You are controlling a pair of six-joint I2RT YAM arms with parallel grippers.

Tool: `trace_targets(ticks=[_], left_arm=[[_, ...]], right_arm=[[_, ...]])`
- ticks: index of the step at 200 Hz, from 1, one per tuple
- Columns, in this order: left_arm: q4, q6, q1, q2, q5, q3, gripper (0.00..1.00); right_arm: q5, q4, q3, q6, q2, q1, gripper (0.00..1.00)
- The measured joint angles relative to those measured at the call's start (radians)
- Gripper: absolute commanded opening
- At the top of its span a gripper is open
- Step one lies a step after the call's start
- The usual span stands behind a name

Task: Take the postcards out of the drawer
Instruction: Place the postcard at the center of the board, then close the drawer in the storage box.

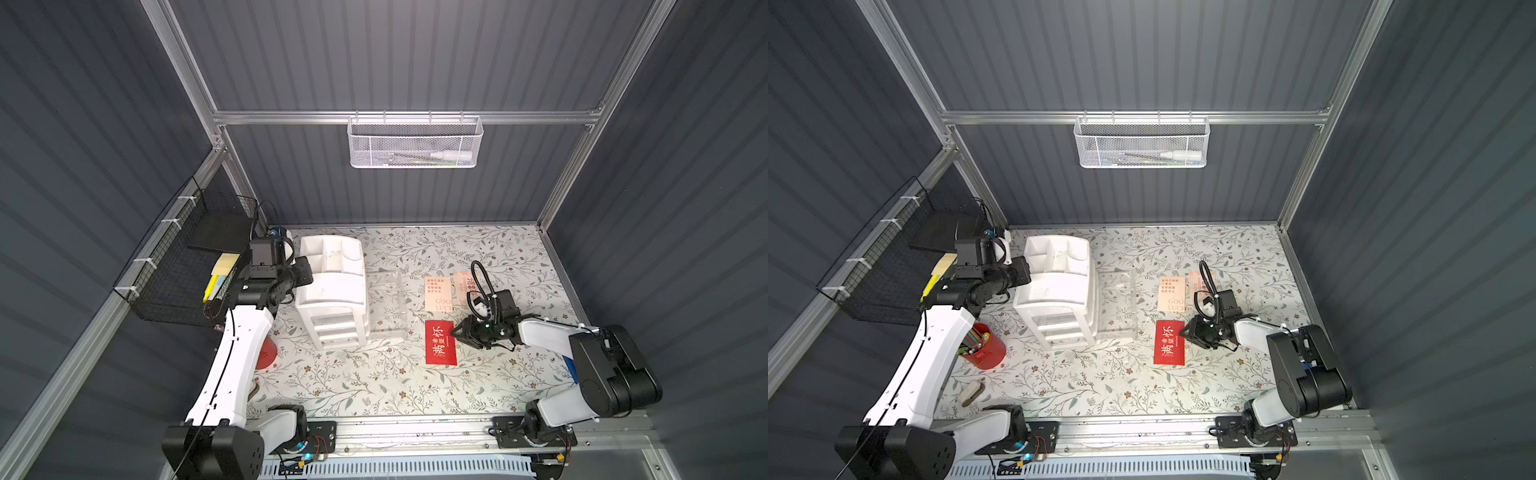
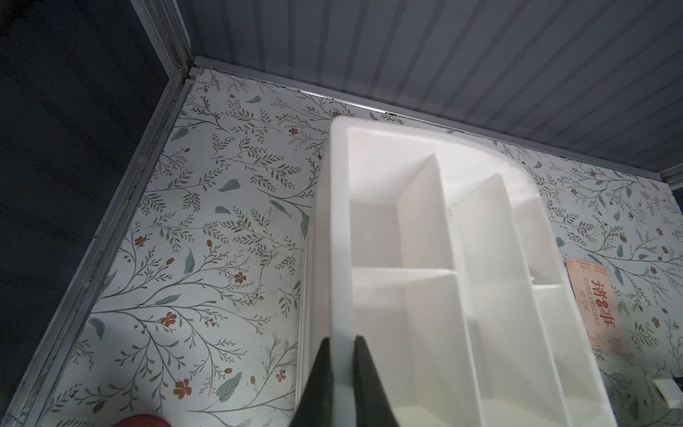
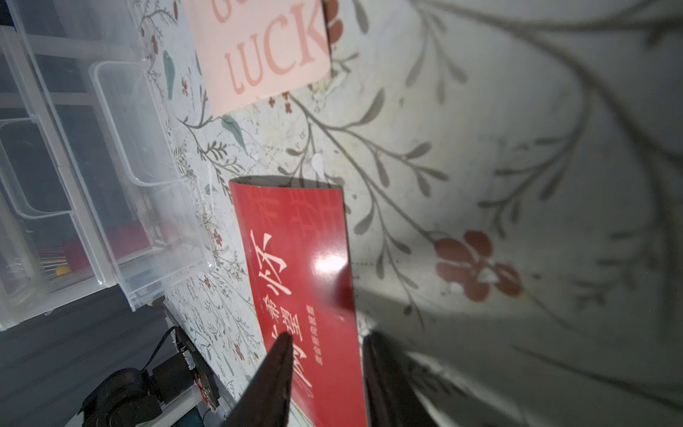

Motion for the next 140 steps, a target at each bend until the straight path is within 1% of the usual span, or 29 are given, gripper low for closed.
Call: trace_targets(ticks=[33, 70, 122, 140], left_arm=[[0.0, 0.0, 0.0, 0.0, 0.0, 0.0, 0.0], [0.003, 0.0, 0.001, 0.002, 0.005, 0.0, 0.0], [0.005, 0.004, 0.005, 0.004, 0.015, 0.0, 0.0], [0.005, 0.004, 0.005, 0.004, 0.015, 0.0, 0.0]], right_arm=[[0.041, -0.06, 0.036, -0.001, -0.048, -0.003, 0.36], [0.066, -0.117, 0.128, -0.011, -0.084, -0.003, 0.36], [0.059, -0.132, 0.246, -0.018, -0.058, -0.003, 0.2], [0.053, -0.121, 0.286, -0.011, -0.016, 0.003, 0.18]])
